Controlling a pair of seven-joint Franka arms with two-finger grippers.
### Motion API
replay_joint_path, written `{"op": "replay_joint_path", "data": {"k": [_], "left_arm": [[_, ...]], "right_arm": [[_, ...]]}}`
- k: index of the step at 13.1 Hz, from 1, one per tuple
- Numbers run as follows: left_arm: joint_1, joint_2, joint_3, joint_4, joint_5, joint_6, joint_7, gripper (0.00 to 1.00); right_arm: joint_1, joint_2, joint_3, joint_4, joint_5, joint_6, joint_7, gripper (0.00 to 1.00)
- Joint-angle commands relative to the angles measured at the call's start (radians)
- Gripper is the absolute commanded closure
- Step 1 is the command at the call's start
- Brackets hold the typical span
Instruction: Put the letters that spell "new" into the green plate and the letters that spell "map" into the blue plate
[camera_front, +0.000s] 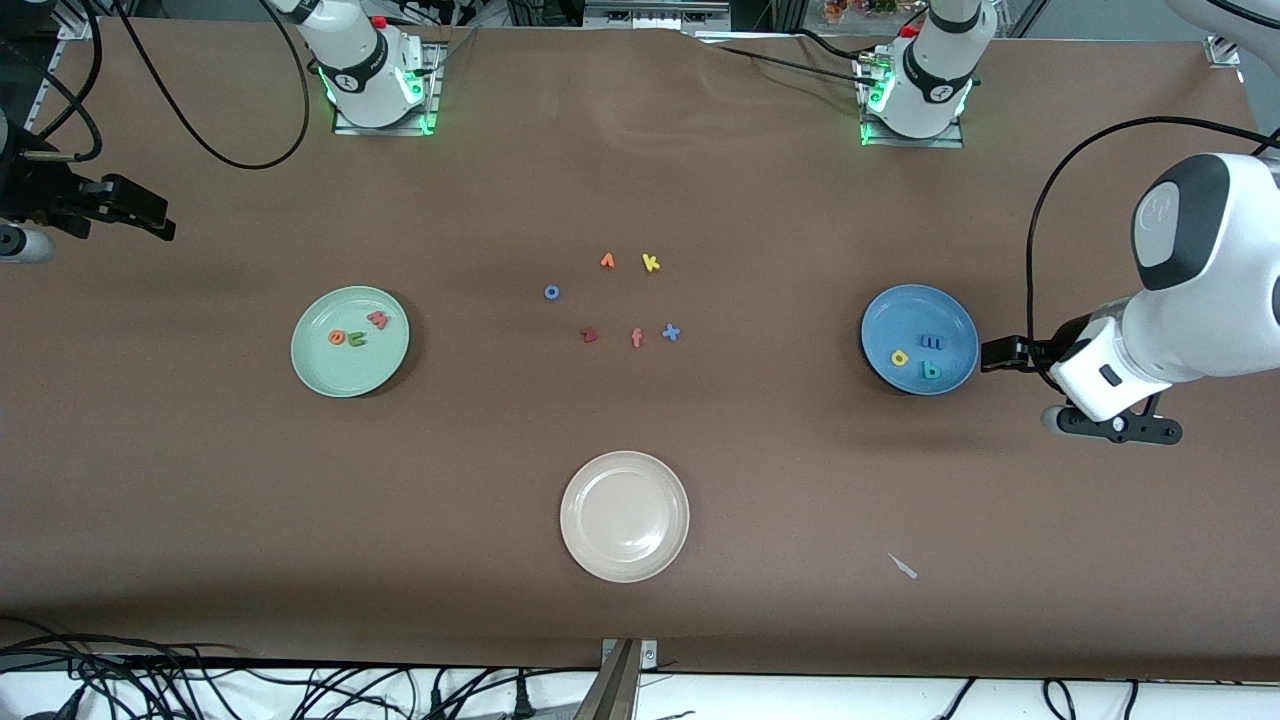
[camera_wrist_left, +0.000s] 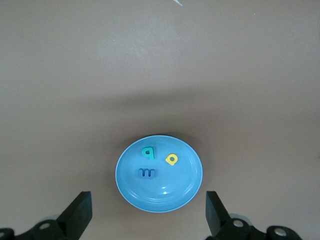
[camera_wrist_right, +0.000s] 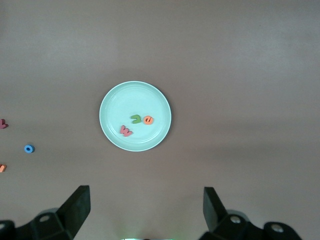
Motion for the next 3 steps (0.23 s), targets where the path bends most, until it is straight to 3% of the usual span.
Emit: {"op": "replay_joint_path", "data": {"k": [1, 3], "left_arm": [[0.001, -0.007, 0.007, -0.019, -0.041, 0.013, 0.027, 0.00], [0.001, -0.007, 0.006, -0.021, -0.041, 0.013, 0.027, 0.00]], "right_arm": [[-0.003, -0.001, -0.004, 0.013, 0.015, -0.003, -0.018, 0.00], [-0.003, -0.001, -0.004, 0.013, 0.015, -0.005, -0.018, 0.00]]}}
